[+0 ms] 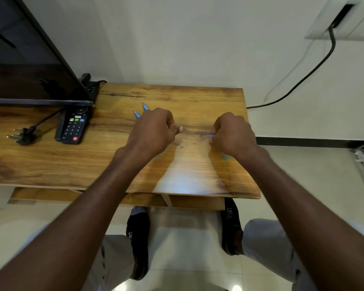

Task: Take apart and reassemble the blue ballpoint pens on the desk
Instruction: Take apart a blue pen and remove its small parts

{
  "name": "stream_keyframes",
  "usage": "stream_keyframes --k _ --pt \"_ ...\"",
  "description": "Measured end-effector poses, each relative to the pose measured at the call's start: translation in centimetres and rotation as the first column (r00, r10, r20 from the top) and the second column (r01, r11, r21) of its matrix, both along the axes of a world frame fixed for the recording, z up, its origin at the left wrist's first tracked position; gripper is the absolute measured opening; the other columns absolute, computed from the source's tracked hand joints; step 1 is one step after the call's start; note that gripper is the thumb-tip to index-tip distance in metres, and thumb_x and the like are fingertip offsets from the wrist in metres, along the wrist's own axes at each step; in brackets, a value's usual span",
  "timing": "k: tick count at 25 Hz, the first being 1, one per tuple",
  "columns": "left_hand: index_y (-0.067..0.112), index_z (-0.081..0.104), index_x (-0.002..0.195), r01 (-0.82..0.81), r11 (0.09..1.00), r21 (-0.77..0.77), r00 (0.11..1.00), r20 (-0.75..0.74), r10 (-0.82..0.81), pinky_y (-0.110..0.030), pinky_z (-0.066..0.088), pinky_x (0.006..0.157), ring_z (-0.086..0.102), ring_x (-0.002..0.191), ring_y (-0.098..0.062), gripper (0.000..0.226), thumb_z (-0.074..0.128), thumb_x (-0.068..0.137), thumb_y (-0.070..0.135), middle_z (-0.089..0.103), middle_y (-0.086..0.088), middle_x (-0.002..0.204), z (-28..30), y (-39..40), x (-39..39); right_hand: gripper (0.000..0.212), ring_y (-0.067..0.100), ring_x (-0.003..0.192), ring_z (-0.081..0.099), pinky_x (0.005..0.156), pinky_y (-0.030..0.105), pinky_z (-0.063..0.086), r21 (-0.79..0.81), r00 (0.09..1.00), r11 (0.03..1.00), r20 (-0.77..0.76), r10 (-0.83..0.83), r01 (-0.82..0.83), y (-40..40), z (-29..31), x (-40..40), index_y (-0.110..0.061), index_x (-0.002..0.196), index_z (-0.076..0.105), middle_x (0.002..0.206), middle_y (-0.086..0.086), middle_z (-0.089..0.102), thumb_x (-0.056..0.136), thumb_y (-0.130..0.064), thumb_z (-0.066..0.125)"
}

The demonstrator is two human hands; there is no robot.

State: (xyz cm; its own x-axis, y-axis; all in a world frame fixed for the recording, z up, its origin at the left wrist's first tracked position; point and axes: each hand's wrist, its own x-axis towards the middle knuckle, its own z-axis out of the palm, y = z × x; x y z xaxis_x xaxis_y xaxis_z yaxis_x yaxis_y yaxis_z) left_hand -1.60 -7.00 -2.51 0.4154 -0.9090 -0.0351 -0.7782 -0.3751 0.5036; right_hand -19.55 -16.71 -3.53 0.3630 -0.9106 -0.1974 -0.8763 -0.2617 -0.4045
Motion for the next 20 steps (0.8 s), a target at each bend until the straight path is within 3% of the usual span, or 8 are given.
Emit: stream_keyframes --k 3,6,9,12,16,18,20 --pt "0.016 0.077 0.094 -0.052 0.997 -0.058 0.992 -0.114 0.045 -0.022 0.046 0.06 0.062 0.069 -0.004 0.016 0.073 0.098 0.032 0.07 0.005 0.076 0.4 -0.5 -0.3 0.013 0.02 0.096 0.071 0.08 0.038 0.061 0.131 0.968 0.991 0.246 -0.055 0.023 -0.1 0.6 0.8 -0.02 0.098 0.081 0.1 0.0 0.077 0.093 -0.013 0.072" --pt "0.015 0.079 0.095 -0.103 0.993 -0.057 0.964 -0.25 0.085 -0.029 0.058 0.07 0.071 0.07 -0.011 0.018 0.071 0.1 0.03 0.077 0.001 0.08 0.5 -0.7 -0.2 0.016 0.016 0.09 0.072 0.072 0.033 0.058 0.32 0.861 0.947 0.483 -0.159 -0.005 0.8 1.9 1.5 -0.018 0.102 0.081 0.097 0.0 0.076 0.098 -0.009 0.068" --pt "0.006 0.079 0.097 -0.173 0.984 -0.045 0.814 -0.569 0.117 -0.026 0.055 0.062 0.07 0.065 -0.013 0.03 0.071 0.1 0.035 0.08 -0.008 0.081 1.0 -0.4 0.2 0.016 0.019 0.081 0.079 0.07 0.032 0.06 0.479 0.727 0.872 0.634 -0.265 -0.1 1.5 2.8 2.2 -0.012 0.112 0.074 0.092 0.007 0.076 0.1 -0.004 0.068" --pt "-0.001 0.076 0.101 -0.175 0.984 -0.039 0.655 -0.751 0.087 -0.026 0.056 0.06 0.069 0.065 -0.013 0.031 0.076 0.096 0.03 0.081 -0.013 0.082 1.6 0.0 0.4 0.021 0.022 0.08 0.08 0.065 0.03 0.06 0.467 0.668 0.876 0.691 -0.277 -0.119 1.9 2.8 3.1 -0.011 0.115 0.065 0.093 0.016 0.078 0.097 -0.004 0.073" --pt "0.0 0.072 0.094 -0.222 0.974 -0.054 0.59 -0.802 0.09 -0.027 0.058 0.061 0.07 0.063 -0.015 0.019 0.079 0.094 0.017 0.076 -0.013 0.074 1.9 -0.1 0.2 0.022 0.018 0.074 0.079 0.06 0.022 0.057 0.479 0.615 0.864 0.731 -0.297 -0.152 2.3 3.0 3.2 -0.004 0.115 0.067 0.089 0.014 0.079 0.095 -0.005 0.076" --pt "-0.001 0.071 0.096 -0.237 0.97 -0.046 0.548 -0.831 0.094 -0.028 0.058 0.061 0.07 0.061 -0.015 0.017 0.076 0.096 0.015 0.075 -0.014 0.073 1.9 -0.2 0.1 0.019 0.02 0.079 0.08 0.066 0.028 0.06 0.465 0.625 0.869 0.733 -0.27 -0.169 2.1 2.9 2.9 -0.006 0.114 0.069 0.089 0.012 0.081 0.096 -0.003 0.074" --pt "-0.005 0.07 0.098 -0.239 0.97 -0.044 0.569 -0.816 0.104 -0.028 0.058 0.061 0.07 0.059 -0.014 0.019 0.072 0.099 0.014 0.074 -0.013 0.072 1.8 -0.4 0.0 0.014 0.019 0.081 0.08 0.075 0.036 0.064 0.358 0.672 0.919 0.722 -0.162 -0.163 2.0 2.5 2.9 -0.011 0.11 0.073 0.087 0.01 0.081 0.097 -0.005 0.073"
